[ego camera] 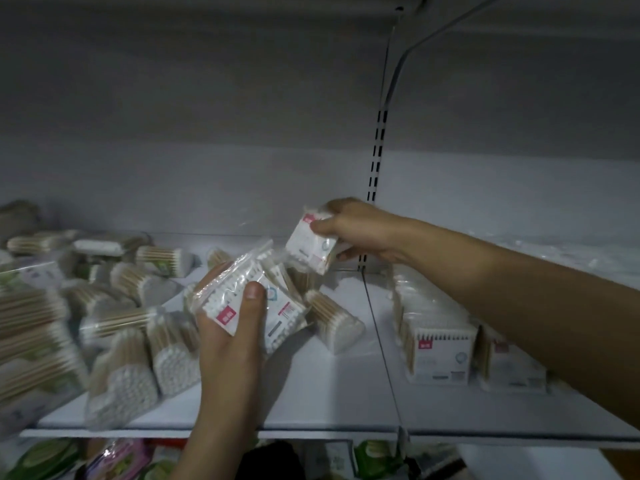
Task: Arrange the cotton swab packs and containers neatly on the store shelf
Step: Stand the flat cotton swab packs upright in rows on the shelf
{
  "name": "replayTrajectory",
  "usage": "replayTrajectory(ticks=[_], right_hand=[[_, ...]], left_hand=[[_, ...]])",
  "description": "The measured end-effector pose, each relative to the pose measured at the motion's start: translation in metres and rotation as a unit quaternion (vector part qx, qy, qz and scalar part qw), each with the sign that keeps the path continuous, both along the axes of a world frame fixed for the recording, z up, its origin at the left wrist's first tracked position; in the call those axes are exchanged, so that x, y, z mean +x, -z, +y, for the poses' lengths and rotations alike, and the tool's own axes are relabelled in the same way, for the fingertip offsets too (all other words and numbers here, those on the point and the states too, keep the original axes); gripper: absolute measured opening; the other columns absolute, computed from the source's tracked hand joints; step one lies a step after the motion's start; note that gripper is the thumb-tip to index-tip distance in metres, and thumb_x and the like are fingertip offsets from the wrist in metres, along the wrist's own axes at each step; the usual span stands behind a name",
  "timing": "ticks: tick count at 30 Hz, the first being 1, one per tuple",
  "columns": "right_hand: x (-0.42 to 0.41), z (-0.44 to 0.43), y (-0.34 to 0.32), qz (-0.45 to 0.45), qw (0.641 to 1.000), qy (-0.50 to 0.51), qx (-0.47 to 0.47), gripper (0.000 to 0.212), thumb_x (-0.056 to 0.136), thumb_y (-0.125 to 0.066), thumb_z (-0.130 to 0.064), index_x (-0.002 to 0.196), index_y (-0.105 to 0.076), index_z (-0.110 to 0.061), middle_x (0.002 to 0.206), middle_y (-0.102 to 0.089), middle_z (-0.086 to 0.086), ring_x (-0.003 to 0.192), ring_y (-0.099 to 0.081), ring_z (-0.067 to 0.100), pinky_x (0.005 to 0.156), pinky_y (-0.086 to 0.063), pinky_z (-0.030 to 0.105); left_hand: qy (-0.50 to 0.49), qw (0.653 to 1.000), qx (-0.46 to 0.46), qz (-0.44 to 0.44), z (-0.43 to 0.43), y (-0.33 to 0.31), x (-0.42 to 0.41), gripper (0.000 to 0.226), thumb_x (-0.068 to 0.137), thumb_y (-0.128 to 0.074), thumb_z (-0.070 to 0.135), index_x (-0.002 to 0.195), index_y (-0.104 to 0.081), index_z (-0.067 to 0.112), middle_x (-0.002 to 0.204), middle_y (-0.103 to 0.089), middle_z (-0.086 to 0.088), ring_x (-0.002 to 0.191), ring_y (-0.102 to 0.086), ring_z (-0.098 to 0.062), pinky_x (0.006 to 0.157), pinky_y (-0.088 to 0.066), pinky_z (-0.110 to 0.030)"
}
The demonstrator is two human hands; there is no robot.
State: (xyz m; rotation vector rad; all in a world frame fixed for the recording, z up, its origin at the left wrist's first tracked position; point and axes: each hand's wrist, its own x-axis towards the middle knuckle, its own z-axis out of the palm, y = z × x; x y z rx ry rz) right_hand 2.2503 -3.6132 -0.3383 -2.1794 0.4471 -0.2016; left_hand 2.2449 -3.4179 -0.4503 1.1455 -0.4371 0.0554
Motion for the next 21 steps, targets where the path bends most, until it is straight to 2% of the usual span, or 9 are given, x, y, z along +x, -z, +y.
replayTrajectory(ticks=[3, 5, 6, 7, 9, 13, 16, 18, 21], right_hand=[[-0.013, -0.023, -0.02, -0.025, 0.996, 0.028, -0.075, 0.008, 0.092, -0.066, -0.016, 0.1, -0.066, -0.016, 0.095, -0.07, 0.006, 0.087, -0.064, 0.018, 0.072, -0.051, 0.03], [-0.018, -0.038, -0.029, -0.019, 0.989, 0.02, -0.148, 0.015, 0.089, -0.07, -0.014, 0.103, -0.067, -0.014, 0.101, -0.068, 0.006, 0.092, -0.066, 0.019, 0.072, -0.053, 0.029], [-0.019, -0.044, -0.032, -0.01, 0.979, 0.011, -0.203, 0.021, 0.088, -0.072, -0.016, 0.107, -0.066, -0.015, 0.104, -0.065, 0.002, 0.096, -0.064, 0.019, 0.073, -0.053, 0.027], [-0.018, -0.049, -0.032, 0.002, 0.963, 0.003, -0.269, 0.03, 0.087, -0.075, -0.019, 0.114, -0.063, -0.017, 0.108, -0.061, -0.002, 0.099, -0.061, 0.017, 0.075, -0.05, 0.026], [-0.015, -0.055, -0.027, 0.018, 0.93, -0.007, -0.368, 0.044, 0.084, -0.079, -0.024, 0.124, -0.06, -0.021, 0.113, -0.057, -0.004, 0.1, -0.056, 0.015, 0.08, -0.043, 0.024], [-0.004, -0.067, -0.003, 0.039, 0.87, -0.045, -0.489, 0.034, 0.087, -0.076, -0.022, 0.117, -0.06, -0.016, 0.111, -0.062, 0.004, 0.098, -0.057, 0.022, 0.078, -0.045, 0.032], [0.004, -0.074, 0.009, 0.064, 0.856, -0.059, -0.51, 0.026, 0.087, -0.075, -0.02, 0.107, -0.06, -0.013, 0.107, -0.057, 0.004, 0.098, -0.056, 0.024, 0.081, -0.048, 0.036], [0.008, -0.076, 0.013, 0.086, 0.847, -0.056, -0.521, 0.021, 0.086, -0.074, -0.017, 0.094, -0.055, -0.017, 0.103, -0.055, 0.003, 0.097, -0.057, 0.026, 0.08, -0.049, 0.038], [0.014, -0.079, 0.019, 0.1, 0.832, -0.045, -0.544, 0.023, 0.086, -0.071, -0.014, 0.089, -0.049, -0.02, 0.104, -0.06, 0.005, 0.096, -0.059, 0.027, 0.075, -0.046, 0.034]], left_hand=[[0.009, 0.999, 0.034, -0.01, -0.001, -0.002, -0.01, 0.04, 0.096, -0.058, 0.033, 0.131, -0.059, 0.013, 0.089, -0.071, 0.037, 0.094, -0.064, 0.019, 0.074, -0.044, 0.002], [0.043, 0.998, 0.037, 0.008, -0.008, -0.003, -0.023, 0.04, 0.094, -0.059, 0.038, 0.128, -0.061, 0.018, 0.088, -0.071, 0.033, 0.102, -0.066, 0.013, 0.076, -0.044, 0.002], [0.069, 0.997, 0.025, 0.02, -0.014, -0.004, -0.028, 0.037, 0.094, -0.066, 0.043, 0.124, -0.066, 0.022, 0.096, -0.074, 0.028, 0.105, -0.068, 0.006, 0.087, -0.049, -0.006], [0.103, 0.994, 0.012, 0.045, -0.021, -0.002, -0.03, 0.036, 0.092, -0.073, 0.046, 0.121, -0.071, 0.025, 0.107, -0.077, 0.018, 0.109, -0.07, -0.003, 0.099, -0.052, -0.024], [0.148, 0.982, -0.029, 0.112, -0.031, -0.001, -0.033, 0.045, 0.081, -0.076, 0.045, 0.123, -0.072, 0.03, 0.121, -0.075, 0.0, 0.117, -0.069, -0.022, 0.107, -0.047, -0.051], [0.13, 0.967, -0.115, 0.185, -0.04, 0.0, -0.025, 0.054, 0.084, -0.08, 0.034, 0.135, -0.063, 0.023, 0.126, -0.073, -0.004, 0.121, -0.067, -0.026, 0.113, -0.043, -0.057], [0.089, 0.976, -0.111, 0.166, -0.037, -0.001, -0.02, 0.06, 0.084, -0.079, 0.037, 0.139, -0.059, 0.025, 0.126, -0.073, 0.001, 0.117, -0.069, -0.018, 0.108, -0.05, -0.044], [0.039, 0.987, -0.083, 0.131, -0.033, -0.002, -0.021, 0.061, 0.084, -0.074, 0.039, 0.141, -0.057, 0.025, 0.12, -0.074, 0.01, 0.108, -0.07, -0.002, 0.09, -0.057, -0.018], [0.005, 0.994, -0.054, 0.095, -0.029, 0.0, -0.023, 0.027, 0.098, -0.06, 0.026, 0.125, -0.061, 0.027, 0.095, -0.076, 0.027, 0.087, -0.069, 0.013, 0.066, -0.05, -0.002]])
